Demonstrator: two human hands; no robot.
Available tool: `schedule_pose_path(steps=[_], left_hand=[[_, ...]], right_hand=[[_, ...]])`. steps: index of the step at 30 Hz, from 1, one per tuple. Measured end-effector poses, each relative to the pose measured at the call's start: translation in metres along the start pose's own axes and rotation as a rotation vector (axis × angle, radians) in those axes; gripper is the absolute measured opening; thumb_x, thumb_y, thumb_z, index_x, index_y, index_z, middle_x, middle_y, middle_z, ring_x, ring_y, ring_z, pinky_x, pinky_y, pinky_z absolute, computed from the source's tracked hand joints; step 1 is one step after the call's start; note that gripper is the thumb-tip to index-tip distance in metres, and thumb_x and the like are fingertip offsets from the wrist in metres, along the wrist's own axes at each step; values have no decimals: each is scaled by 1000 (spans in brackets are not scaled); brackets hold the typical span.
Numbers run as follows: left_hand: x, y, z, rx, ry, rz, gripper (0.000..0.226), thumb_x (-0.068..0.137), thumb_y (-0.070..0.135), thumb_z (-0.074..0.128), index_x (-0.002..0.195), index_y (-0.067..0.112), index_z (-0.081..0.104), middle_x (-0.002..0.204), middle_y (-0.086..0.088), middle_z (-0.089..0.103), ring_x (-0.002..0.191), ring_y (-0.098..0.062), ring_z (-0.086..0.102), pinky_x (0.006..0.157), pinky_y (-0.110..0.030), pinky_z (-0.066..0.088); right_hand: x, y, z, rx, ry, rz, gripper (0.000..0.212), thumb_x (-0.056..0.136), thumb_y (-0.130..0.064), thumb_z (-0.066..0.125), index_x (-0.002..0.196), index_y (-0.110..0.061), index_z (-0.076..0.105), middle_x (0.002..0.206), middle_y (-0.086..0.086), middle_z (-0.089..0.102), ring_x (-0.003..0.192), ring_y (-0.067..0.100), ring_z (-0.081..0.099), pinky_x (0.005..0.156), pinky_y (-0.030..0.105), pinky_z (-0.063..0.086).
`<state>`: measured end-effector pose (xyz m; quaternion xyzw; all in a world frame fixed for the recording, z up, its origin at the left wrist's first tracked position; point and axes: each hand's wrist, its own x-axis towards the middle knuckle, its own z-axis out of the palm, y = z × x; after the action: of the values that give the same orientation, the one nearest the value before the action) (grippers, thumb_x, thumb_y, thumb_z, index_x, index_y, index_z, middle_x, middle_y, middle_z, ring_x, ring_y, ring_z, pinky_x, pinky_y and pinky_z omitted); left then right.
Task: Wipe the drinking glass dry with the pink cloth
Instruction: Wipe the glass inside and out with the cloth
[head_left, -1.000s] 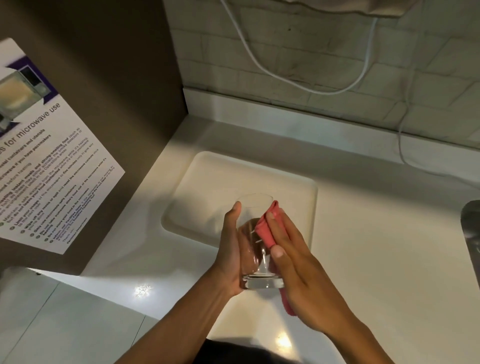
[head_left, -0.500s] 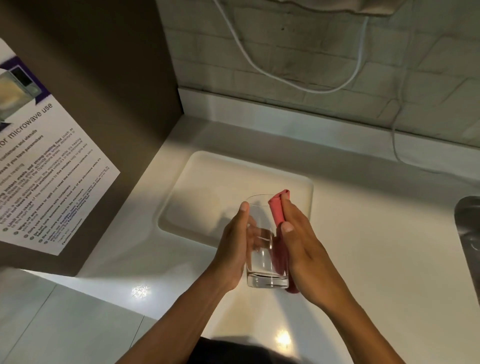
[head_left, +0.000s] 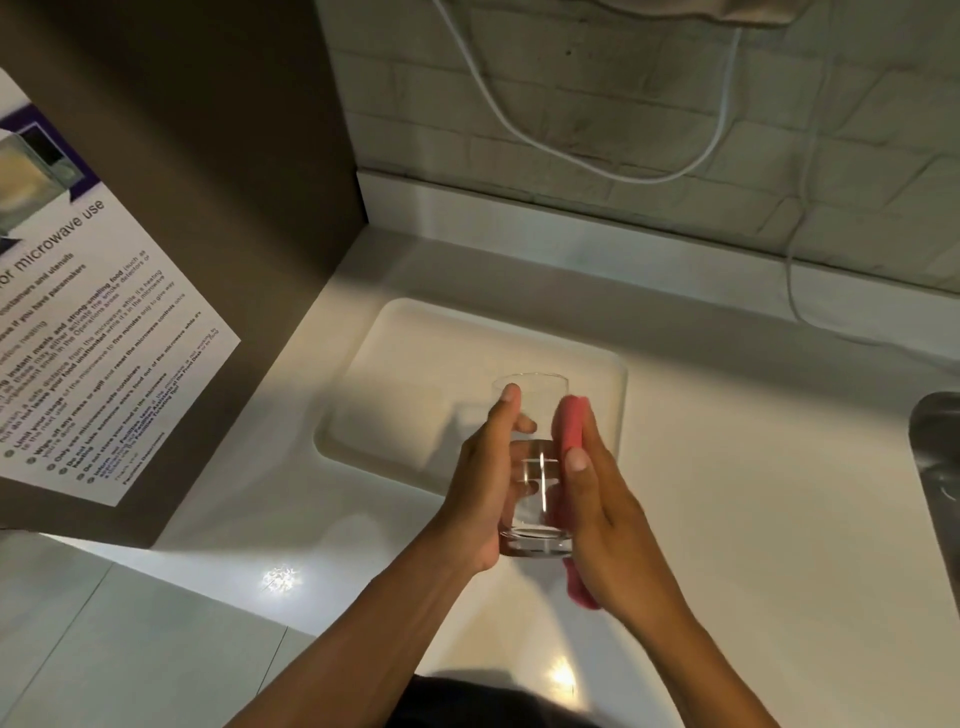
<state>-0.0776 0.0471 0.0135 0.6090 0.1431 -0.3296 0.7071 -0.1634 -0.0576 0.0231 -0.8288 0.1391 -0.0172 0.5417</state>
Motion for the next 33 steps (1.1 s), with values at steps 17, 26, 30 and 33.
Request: schedule_pose_path(steps=[17,26,30,33], left_hand=[[7,8,-9,-90,28,-24,91,89,89,35,119,13,76,123,-22,78,117,-41,75,102,-60,60],[-7,-5,7,-126,-107,-26,70,102,73,35,107,22,83,120,-20,81,118,-32,76,102,-45,60],[-2,2,-2,-107,-35,18,84,102,75,32,122,7,77,122,-25,79,119,-37,75,104,-53,60],[8,8,-15,-120,10,12,86,100,78,30,116,11,81,114,-19,83,112,-36,78,99,-51,63]], right_hand=[[-12,-14,11,-39,-74,-15,42,105,-64,23,133,-89,3,159,-35,31,145,-3,38,109,12,36],[14,-30,-7,-160,37,-68,54,107,-54,20,154,-62,-6,163,-36,-5,151,-8,10,113,11,16],[6,-32,1,-110,-20,-52,48,106,-59,19,142,-75,-9,159,-43,4,148,-7,19,115,15,21],[-15,-22,16,-266,-140,-134,59,104,-60,14,157,-58,-12,168,-31,-15,145,-23,-9,109,-4,12]])
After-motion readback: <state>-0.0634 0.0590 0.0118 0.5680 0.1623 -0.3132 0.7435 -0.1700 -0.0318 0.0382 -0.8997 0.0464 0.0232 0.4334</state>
